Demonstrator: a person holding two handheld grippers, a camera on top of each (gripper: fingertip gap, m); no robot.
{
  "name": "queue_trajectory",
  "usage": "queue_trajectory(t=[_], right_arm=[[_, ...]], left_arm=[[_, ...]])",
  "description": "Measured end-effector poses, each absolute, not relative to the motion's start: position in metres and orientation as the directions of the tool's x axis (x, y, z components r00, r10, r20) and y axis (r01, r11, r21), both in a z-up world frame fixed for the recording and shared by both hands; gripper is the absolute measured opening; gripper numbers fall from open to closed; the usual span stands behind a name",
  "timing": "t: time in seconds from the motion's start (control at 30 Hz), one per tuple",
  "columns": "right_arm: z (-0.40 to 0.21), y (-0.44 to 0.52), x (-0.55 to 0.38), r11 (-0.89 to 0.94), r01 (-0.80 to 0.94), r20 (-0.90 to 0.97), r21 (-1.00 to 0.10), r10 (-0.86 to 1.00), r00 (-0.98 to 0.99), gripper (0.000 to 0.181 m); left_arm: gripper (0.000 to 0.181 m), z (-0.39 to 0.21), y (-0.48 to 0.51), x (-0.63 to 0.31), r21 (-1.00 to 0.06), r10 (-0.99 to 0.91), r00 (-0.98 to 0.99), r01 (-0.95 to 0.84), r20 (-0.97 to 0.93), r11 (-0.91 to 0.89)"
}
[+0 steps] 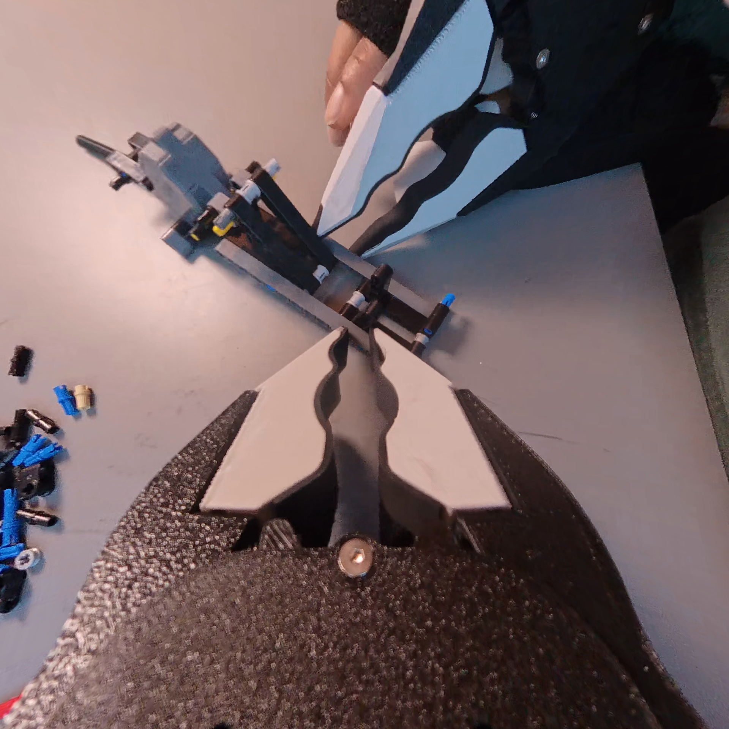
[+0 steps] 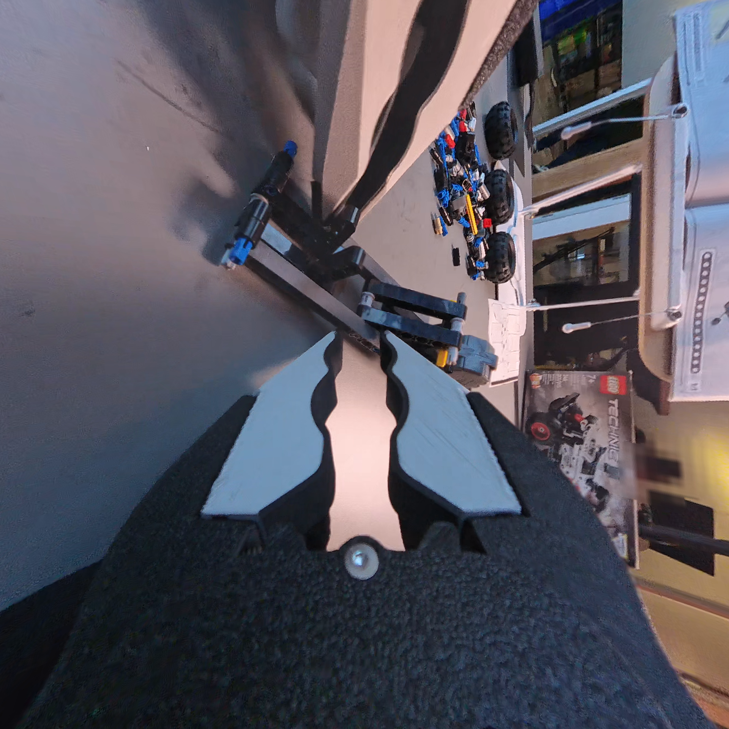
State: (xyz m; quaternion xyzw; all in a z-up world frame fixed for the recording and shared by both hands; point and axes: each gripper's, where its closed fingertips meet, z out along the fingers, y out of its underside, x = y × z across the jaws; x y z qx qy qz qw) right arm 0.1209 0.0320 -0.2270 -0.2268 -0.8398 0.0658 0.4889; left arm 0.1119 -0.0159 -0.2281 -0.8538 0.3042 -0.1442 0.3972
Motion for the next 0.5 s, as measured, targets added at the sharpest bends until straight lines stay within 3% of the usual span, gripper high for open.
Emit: queue_trajectory(t=[0.03,0.1,0.37,0.43,0.5], right_arm=[[-0.227,0.031,0.119,0.903,0.299,0.807,-0.308,0.414,-0.421,0.014],[-0.225,0.028,0.115,0.918,0.269,0.82,-0.29,0.384,-0.424,0.013],[-0.195,0.013,0.121,0.873,0.181,0.773,-0.454,0.486,-0.407,0.007],[-0.192,0.009,0.126,0.833,0.206,0.72,-0.514,0.549,-0.424,0.001],[-0.184,0.006,0.13,0.773,0.222,0.654,-0.594,0.625,-0.425,0.0]], left_arm=[[0.009,-0.227,-0.017,0.11,-0.77,-0.633,0.774,-0.384,0.034,-0.511],[0.009,-0.223,-0.018,0.107,-0.781,-0.625,0.775,-0.335,0.089,-0.527],[0.0,-0.179,-0.024,0.103,-0.835,-0.625,0.687,-0.048,0.371,-0.549],[0.0,-0.173,-0.024,0.097,-0.855,-0.633,0.703,-0.067,0.325,-0.514],[0.018,-0.159,-0.03,0.097,-0.891,-0.676,0.691,-0.104,0.256,-0.443]])
